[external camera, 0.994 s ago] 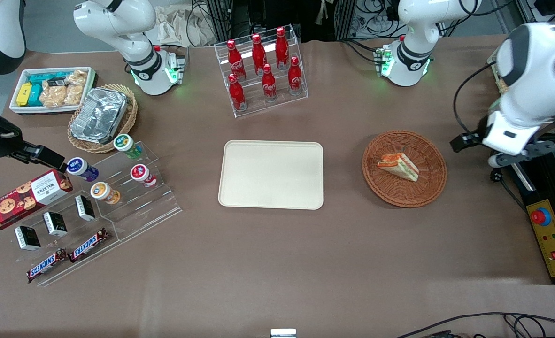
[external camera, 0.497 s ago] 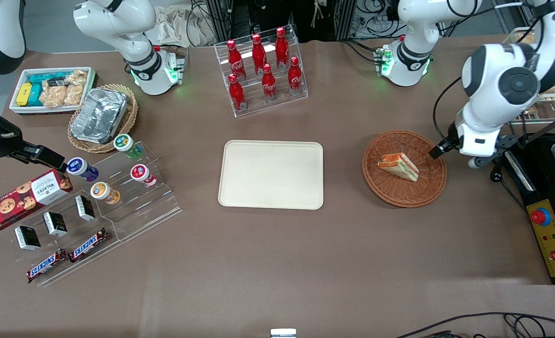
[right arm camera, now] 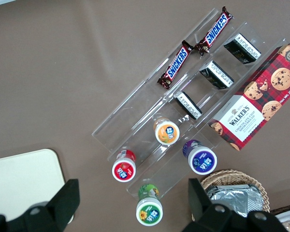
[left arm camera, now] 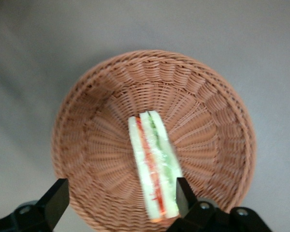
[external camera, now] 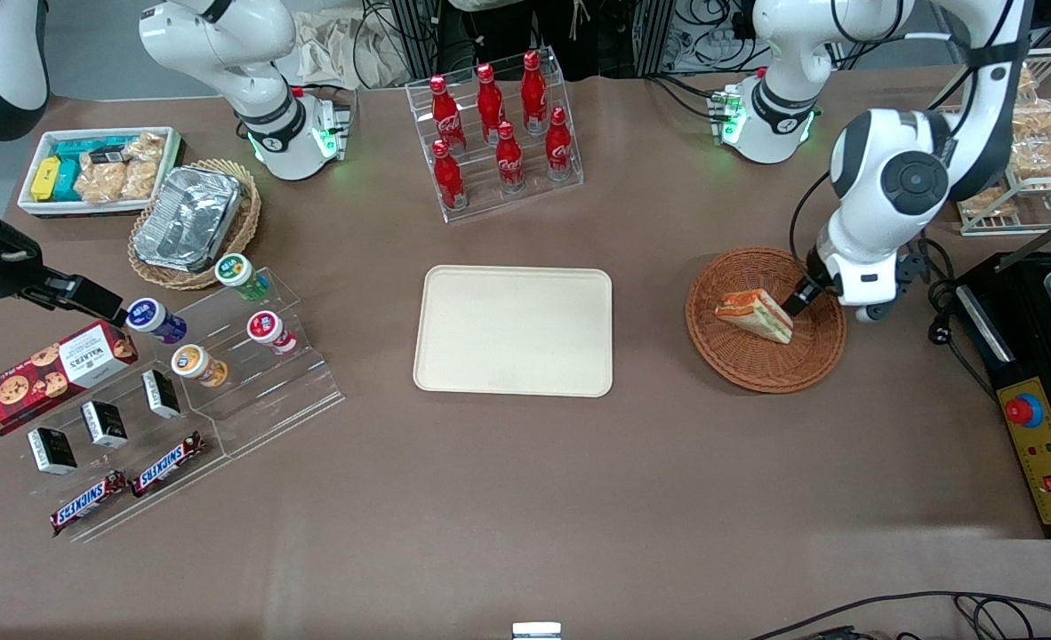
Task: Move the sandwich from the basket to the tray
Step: 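Move the left gripper over the sandwich in the wicker basket and lower, then close the left gripper on the wrapped sandwich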
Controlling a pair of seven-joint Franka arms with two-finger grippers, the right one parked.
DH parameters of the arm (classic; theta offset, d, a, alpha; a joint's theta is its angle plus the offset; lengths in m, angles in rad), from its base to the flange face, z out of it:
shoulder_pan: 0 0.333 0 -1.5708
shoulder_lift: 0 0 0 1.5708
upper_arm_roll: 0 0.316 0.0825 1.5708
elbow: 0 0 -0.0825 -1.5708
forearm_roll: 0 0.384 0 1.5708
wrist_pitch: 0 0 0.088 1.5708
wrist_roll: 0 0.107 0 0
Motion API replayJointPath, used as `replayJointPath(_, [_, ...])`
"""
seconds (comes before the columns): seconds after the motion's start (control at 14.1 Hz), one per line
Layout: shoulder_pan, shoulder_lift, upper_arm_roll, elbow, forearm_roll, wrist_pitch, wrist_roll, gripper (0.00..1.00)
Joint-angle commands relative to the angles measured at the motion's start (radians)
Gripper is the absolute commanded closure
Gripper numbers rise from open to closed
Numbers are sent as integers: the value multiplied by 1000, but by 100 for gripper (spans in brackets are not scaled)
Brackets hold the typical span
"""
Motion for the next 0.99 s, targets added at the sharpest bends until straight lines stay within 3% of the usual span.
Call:
replayJointPath(0.0, [-36, 72, 2, 14, -12, 89, -217, 2])
replayJointPath(0.21, [-77, 103, 4, 15, 7, 107, -341, 5])
replayJointPath(0.57, [-102, 123, 7, 0, 10, 108, -356, 1])
replayJointPath(0.71, [-104, 155, 8, -1, 43, 134, -367, 1])
replayJointPath(0.78, [-104, 182, 8, 0, 71, 152, -394, 3])
replayJointPath(0.92, [-105, 196, 7, 2, 126, 163, -465, 19])
